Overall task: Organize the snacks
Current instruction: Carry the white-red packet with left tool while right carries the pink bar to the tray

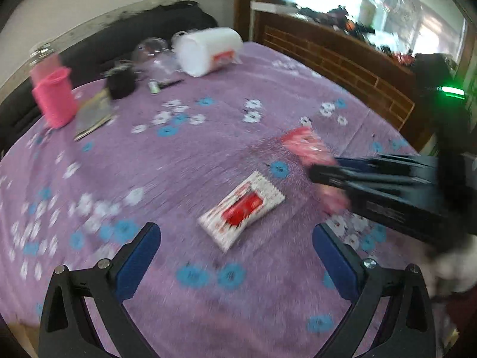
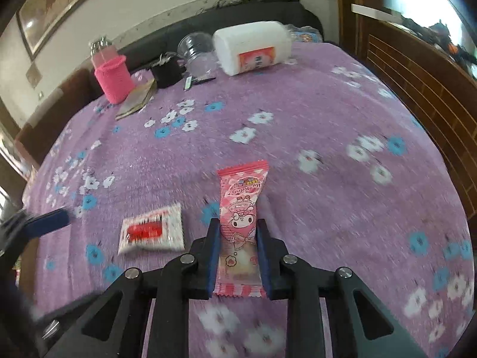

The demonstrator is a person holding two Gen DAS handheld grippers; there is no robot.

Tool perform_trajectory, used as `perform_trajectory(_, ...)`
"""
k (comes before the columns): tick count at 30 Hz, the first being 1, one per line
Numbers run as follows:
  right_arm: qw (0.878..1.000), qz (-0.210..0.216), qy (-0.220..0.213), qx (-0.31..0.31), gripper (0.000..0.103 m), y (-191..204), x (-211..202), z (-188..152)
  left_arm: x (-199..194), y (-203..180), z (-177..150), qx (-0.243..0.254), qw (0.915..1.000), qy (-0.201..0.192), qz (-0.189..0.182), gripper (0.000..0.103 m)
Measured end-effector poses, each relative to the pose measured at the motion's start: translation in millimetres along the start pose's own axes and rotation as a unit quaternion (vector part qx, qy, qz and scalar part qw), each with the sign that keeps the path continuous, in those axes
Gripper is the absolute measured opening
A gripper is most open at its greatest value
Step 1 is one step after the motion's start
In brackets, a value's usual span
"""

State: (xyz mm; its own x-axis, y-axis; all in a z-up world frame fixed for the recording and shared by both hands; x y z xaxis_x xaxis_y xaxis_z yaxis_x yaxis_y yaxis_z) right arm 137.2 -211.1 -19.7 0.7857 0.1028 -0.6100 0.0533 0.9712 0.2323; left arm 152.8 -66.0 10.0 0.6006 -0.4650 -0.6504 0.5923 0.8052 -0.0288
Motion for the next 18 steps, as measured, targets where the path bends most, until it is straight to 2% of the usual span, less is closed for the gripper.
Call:
perform_trajectory(5,0.999,0.024,-0.011,0.040,0.024,-21.4,-41.1,-12.9,40.1,-3.3,0.8,0.015,0.9991,0.031,-0.024,0.100)
perform_trajectory(6,0.998,0.031,-0.014,0.053,0.024,-26.5,-48.2,-14.6,45.5,-4.0,-1.1,0.014,0.9987,0.041,-0.025,0.089)
perform_trajectory(7,0.997,0.038,-0.015,0.062,0.024,-29.5,-52.7,-15.7,45.3,-5.6,-2.0,0.025,0.9989,0.037,-0.012,0.084)
perform_trajectory(8,0.997,0.041,-0.016,0.066,0.024,-30.0,-54.8,-16.0,42.3,-8.2,-2.8,0.030,0.9989,0.033,-0.017,0.068)
perform_trajectory(9,0.997,0.044,-0.017,0.069,0.024,-30.1,-57.0,-16.6,38.8,-9.9,-2.8,0.027,0.9988,0.030,-0.029,0.040)
perform_trajectory(10,0.996,0.045,-0.019,0.069,0.024,-29.7,-59.2,-17.8,35.8,-11.5,-2.3,0.026,0.9985,0.031,-0.035,0.028)
perform_trajectory(13,0.996,0.048,-0.019,0.068,0.024,-25.0,-61.6,-22.8,32.5,-12.3,-3.8,0.024,0.9989,0.037,-0.019,0.029)
perform_trajectory(18,0.995,0.056,-0.018,0.077,0.024,-21.8,-70.9,-31.0,16.2,-13.7,-12.5,-0.001,0.9995,0.030,-0.012,0.028)
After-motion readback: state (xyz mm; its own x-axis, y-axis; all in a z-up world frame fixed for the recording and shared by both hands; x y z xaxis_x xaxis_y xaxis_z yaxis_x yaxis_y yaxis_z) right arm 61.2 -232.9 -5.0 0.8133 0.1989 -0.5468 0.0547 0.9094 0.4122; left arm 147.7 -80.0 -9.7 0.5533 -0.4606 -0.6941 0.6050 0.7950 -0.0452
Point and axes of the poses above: each gripper's, at about its wrist camera, not at the fingertips, and x roughly the way its jaws point, y to its left, z to its top, the point moved 2 cm from there along x, roughly the way its jaws point, and after that the axes turned 14 degrees about -y, right-handed, at the moved point
